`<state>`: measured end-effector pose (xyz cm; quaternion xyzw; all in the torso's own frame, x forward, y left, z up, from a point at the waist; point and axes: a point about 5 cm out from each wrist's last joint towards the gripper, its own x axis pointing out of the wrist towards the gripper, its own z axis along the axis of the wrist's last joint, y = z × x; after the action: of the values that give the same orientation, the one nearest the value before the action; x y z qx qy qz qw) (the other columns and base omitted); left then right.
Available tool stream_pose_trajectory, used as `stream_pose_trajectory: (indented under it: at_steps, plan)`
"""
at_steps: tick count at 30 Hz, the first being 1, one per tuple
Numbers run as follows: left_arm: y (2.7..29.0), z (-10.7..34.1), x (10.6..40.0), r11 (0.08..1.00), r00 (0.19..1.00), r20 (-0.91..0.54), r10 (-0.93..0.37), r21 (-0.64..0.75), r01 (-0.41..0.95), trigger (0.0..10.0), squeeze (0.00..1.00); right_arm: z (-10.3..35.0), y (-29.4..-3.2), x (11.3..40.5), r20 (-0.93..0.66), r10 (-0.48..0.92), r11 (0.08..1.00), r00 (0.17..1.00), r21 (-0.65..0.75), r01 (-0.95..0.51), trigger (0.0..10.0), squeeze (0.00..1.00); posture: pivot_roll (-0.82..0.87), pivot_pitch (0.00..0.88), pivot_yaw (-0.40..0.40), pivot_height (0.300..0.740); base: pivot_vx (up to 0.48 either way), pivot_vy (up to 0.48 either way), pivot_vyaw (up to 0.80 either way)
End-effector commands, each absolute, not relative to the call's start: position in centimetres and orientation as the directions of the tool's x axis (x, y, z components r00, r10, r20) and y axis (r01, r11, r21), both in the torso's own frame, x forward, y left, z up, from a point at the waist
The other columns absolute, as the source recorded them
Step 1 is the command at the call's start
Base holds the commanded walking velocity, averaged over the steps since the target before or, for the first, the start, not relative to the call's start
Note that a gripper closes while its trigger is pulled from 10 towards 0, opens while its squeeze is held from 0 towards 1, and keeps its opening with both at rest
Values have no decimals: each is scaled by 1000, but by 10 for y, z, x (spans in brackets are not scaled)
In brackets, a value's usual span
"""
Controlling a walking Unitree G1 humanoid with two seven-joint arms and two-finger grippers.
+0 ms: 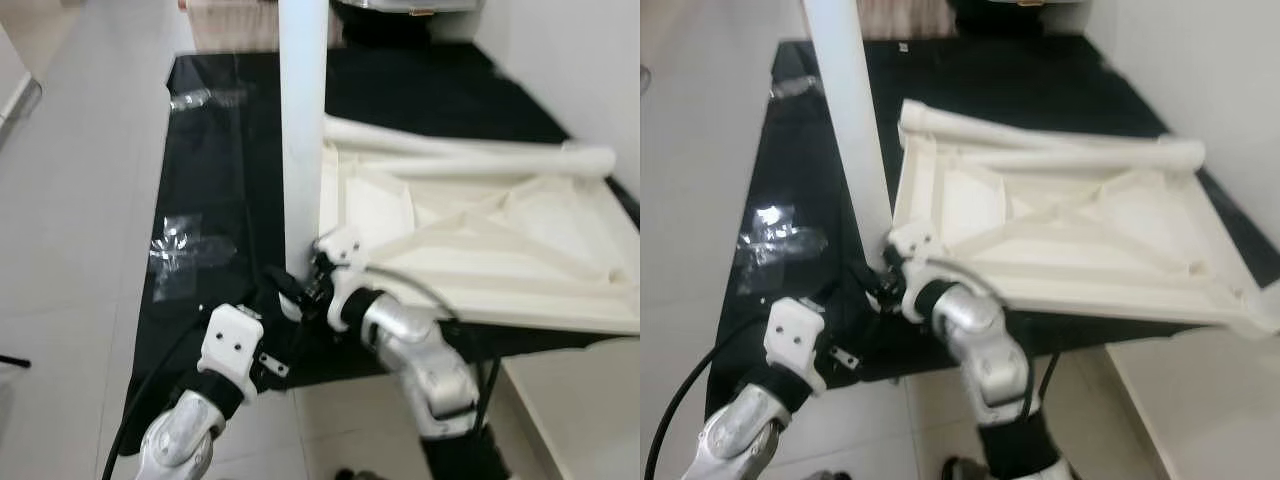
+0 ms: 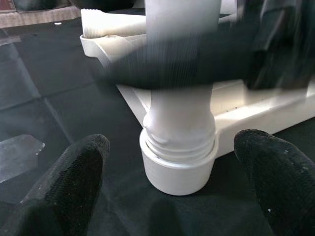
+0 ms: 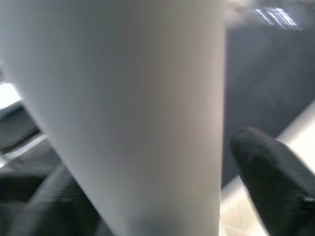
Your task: Building children table
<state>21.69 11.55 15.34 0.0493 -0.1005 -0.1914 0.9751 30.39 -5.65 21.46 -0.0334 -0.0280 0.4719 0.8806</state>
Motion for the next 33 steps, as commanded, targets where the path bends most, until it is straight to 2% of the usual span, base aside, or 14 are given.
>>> stream_pose_trajectory:
  at_steps: [1,2,3,4,10,12,15,16,25,28,29,30,32,33]
  plan:
    - [115,154,213,922,906,177,-385,121,368,10000,0,221,-62,303,31,911,412,411,-119,-904,10000,514,59,206,-78,740,0,0,0]
    - [115,154,213,922,906,177,-385,121,368,10000,0,221,-62,303,31,911,412,411,-119,-904,10000,514,59,206,-78,740,0,0,0]
    - [114,154,212,921,905,177,-387,121,371,10000,0,225,-71,311,-20,945,317,326,-187,-930,10000,0,66,213,-79,740,0,0,0]
    - [114,154,210,921,905,176,-388,121,371,10000,0,228,-74,315,-40,958,269,283,-207,-941,10000,0,76,222,-82,740,0,0,0]
    - [114,154,206,921,906,175,-386,122,369,10000,0,239,-78,327,-71,979,172,191,-215,-961,10000,0,97,237,-87,740,0,0,0]
    - [113,154,202,922,907,172,-384,123,367,10000,0,251,-77,333,-77,992,81,98,-203,-976,10000,0,108,248,-88,740,0,0,0]
    - [113,154,201,922,908,170,-383,124,366,10000,0,254,-76,334,-76,995,50,67,-199,-979,10000,0,108,248,-88,740,0,0,0]
    - [113,154,199,922,908,168,-384,124,367,10000,0,259,-76,336,-63,997,35,48,-194,-980,0,0,116,254,-86,740,0,0,0]
    - [114,154,197,920,908,159,-388,124,372,10000,0,260,-88,341,-70,997,-48,-36,-173,-984,0,0,104,260,-83,740,0,0,0]
    - [114,153,198,921,908,159,-387,123,371,10000,0,248,-93,336,-49,997,47,55,-159,-986,0,0,98,257,-90,740,0,0,0]
    - [114,153,198,921,908,159,-387,123,371,10000,0,248,-93,336,-49,997,47,55,-159,-986,0,0,98,257,-90,740,0,0,0]
    - [113,153,198,921,909,160,-386,123,369,10000,0,237,-94,335,-47,984,160,170,-163,-974,0,0,97,257,-91,740,0,0,0]
    - [115,153,199,923,910,161,-381,123,365,10000,0,205,-87,331,-1,842,539,539,-41,-842,0,0,77,247,-87,740,0,0,0]
    - [115,153,199,923,910,161,-381,123,365,10000,0,205,-87,331,-1,842,539,539,-41,-842,0,0,77,247,-87,740,0,0,0]
